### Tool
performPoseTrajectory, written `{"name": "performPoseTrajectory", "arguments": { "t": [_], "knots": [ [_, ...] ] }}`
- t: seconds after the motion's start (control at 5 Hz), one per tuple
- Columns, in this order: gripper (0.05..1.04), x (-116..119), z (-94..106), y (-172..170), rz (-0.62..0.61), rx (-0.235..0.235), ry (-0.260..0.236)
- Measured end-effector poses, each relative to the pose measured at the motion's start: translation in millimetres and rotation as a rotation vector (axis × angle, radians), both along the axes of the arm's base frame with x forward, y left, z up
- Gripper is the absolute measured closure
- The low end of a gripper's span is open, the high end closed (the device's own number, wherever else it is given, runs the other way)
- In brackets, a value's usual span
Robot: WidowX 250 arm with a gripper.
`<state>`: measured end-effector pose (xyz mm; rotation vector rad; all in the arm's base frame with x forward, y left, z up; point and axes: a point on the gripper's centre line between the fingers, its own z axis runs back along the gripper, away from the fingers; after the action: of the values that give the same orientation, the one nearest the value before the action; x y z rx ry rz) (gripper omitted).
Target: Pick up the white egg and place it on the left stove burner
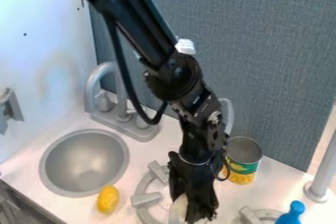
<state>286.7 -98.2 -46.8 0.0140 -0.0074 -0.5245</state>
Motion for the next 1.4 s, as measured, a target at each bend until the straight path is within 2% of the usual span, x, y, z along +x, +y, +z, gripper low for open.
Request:
{"name": "performPoseTrajectory", "arguments": {
  "t": [0.2,0.4,0.8,1.0,1.2,1.4],
  "knots": [
    [0.422,19,-19.7,16,0.073,0.065,0.028],
    [0.422,31,-33.5,21,0.094,0.109,0.049],
    [0.423,45,-38.0,34,0.158,0.144,0.068],
    [0.423,44,-37.2,42,0.204,0.161,0.077],
    [0.351,43,-36.8,51,0.237,0.169,0.092],
    [0.095,39,-36.8,54,0.249,0.162,0.124]
  ]
}}
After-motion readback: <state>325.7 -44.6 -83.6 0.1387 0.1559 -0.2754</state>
